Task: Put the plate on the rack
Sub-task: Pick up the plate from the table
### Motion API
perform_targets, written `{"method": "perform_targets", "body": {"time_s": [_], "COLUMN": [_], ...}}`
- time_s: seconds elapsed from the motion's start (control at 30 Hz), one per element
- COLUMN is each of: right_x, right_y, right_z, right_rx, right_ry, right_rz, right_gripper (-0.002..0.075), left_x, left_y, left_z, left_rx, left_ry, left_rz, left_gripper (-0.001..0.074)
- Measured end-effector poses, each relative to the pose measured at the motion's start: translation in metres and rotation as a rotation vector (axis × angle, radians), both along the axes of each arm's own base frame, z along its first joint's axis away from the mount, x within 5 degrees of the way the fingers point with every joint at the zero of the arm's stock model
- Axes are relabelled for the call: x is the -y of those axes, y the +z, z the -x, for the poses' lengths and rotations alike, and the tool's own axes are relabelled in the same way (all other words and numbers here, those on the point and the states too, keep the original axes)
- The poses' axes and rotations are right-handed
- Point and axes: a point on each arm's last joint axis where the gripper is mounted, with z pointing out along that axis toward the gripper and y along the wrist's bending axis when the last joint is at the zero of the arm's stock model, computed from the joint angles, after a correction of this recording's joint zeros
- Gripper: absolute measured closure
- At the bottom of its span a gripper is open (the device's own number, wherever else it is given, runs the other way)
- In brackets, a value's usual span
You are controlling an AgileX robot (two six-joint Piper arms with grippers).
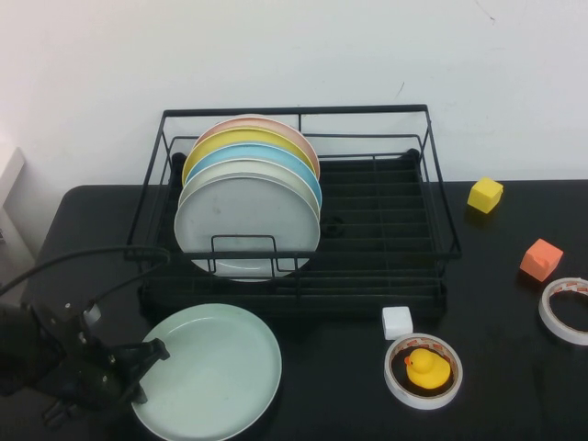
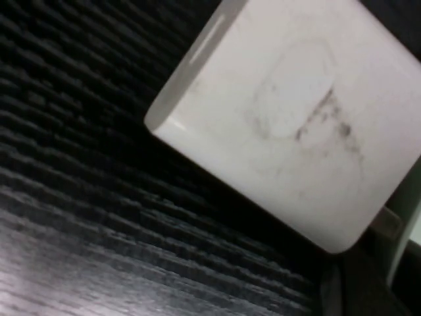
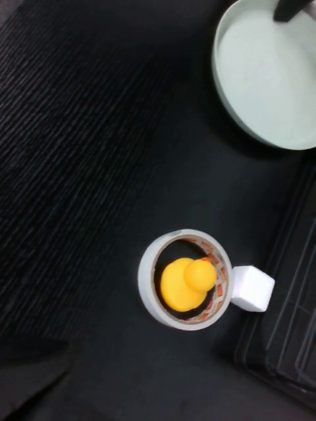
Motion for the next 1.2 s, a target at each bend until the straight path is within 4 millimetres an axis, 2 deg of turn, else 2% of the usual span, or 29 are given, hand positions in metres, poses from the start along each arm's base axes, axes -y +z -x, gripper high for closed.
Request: {"method": "perform_targets", "body": {"time_s": [0.1, 0.27, 0.67, 0.83, 1.03, 1.2], "right_x": [0.0, -0.001, -0.002, -0.004, -0.009, -0.024], "right_y": [0.0, 0.001, 0.005, 0.007, 0.011, 0.021], "right_z": [0.0, -0.001, -0.003, -0.004, -0.004, 0.004], "right_rx": [0.005, 0.016, 0.034, 0.037, 0.034, 0.07], "right_ry": [0.004, 0.004, -0.027, -0.04, -0.042, 0.143], "right_rz": [-0.003, -0.015, -0.062, -0.102, -0.189, -0.322], "right_gripper": [0.0728, 0.0728, 0.0728, 0.0728, 0.0728, 0.0728], "left_x": [0.002, 0.005, 0.008, 0.012, 0.016, 0.027], "left_y": [0.001, 0.009, 0.09, 0.112, 0.126, 0.142], "left_z": [0.0, 0.003, 0.011, 0.021, 0.035, 0.044], "left_rx": [-0.013, -0.018, 0.231, 0.275, 0.267, 0.335], "left_ry": [-0.002, -0.024, -0.127, -0.191, -0.3, -0.436], "left_rz": [0.017, 0.048, 0.07, 0.092, 0.118, 0.199], "left_gripper": [0.0712, 0.0729, 0.0729, 0.0731, 0.0731, 0.0731]}}
